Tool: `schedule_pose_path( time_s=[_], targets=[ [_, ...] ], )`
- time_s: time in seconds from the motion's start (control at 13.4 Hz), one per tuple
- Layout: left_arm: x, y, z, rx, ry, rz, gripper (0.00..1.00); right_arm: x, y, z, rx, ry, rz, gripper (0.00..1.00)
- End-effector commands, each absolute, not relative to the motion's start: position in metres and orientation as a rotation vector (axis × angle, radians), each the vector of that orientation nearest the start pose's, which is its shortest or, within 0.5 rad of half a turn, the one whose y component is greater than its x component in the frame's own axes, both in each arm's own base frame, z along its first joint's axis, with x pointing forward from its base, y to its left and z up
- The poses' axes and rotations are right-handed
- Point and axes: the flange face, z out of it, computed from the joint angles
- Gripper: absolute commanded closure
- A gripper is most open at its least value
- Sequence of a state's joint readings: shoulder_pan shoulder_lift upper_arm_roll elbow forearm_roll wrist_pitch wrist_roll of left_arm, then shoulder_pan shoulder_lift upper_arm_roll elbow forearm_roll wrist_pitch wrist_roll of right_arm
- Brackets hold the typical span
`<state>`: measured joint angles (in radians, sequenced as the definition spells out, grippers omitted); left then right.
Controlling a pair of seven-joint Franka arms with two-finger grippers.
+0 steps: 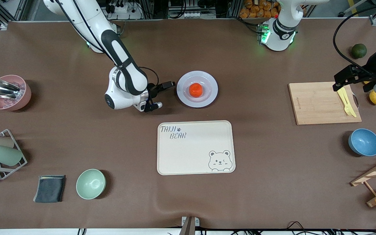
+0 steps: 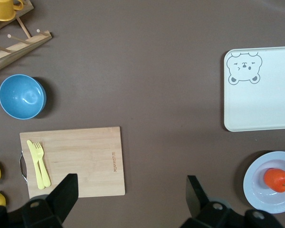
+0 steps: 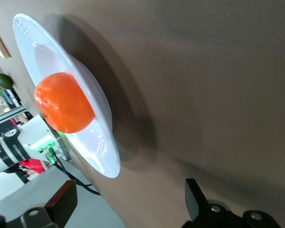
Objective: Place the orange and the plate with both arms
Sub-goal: 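Grasp the white plate rim with the right gripper, then lift the plate with the right gripper and lower it onto the tray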
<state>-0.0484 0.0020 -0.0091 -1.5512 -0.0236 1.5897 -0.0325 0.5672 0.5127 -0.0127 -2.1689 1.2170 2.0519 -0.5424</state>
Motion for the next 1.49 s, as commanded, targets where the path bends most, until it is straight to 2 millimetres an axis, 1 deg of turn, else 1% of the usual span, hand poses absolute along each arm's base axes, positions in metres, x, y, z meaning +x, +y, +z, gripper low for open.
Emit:
schedule_pose_path(
  time_s=[0.0,0.22,0.37,0.52,0.6,0.67,0.74,0.89,0.97,1.04,1.41],
  targets=[
    [0.552,-0.033,0.637,-3.17,0.047,-0.044,0.0,0.4,0.324,0.134,-2.192,-0.129,0.622,0.0],
    [0.551,-0.039,0.638,-3.168,0.064,-0.049,0.0,0.394,0.338,0.135,-2.181,-0.1,0.602,0.0],
    [0.548,-0.038,0.638,-3.169,0.062,-0.023,0.0,0.387,0.351,0.135,-2.188,-0.09,0.58,0.0],
    [0.548,-0.039,0.639,-3.169,0.064,-0.022,0.0,0.386,0.355,0.13,-2.182,-0.063,0.576,0.0],
    [0.548,-0.041,0.639,-3.169,0.069,-0.025,0.0,0.385,0.36,0.129,-2.179,-0.068,0.577,0.02],
    [0.547,-0.04,0.639,-3.169,0.067,-0.022,0.0,0.386,0.362,0.128,-2.176,-0.06,0.573,0.19],
    [0.547,-0.039,0.642,-3.168,0.067,-0.03,0.0,0.385,0.362,0.125,-2.17,-0.038,0.575,0.39],
    [0.546,-0.038,0.642,-3.167,0.067,-0.027,0.0,0.384,0.366,0.118,-2.158,-0.003,0.579,0.94],
    [0.546,-0.038,0.642,-3.167,0.067,-0.025,0.0,0.385,0.369,0.117,-2.144,0.02,0.575,1.0],
    [0.546,-0.039,0.642,-3.167,0.069,-0.025,0.0,0.385,0.37,0.115,-2.134,0.043,0.571,1.0],
    [0.547,-0.04,0.64,-3.167,0.069,-0.022,0.0,0.389,0.376,0.12,-2.112,0.075,0.559,1.0]
  ],
)
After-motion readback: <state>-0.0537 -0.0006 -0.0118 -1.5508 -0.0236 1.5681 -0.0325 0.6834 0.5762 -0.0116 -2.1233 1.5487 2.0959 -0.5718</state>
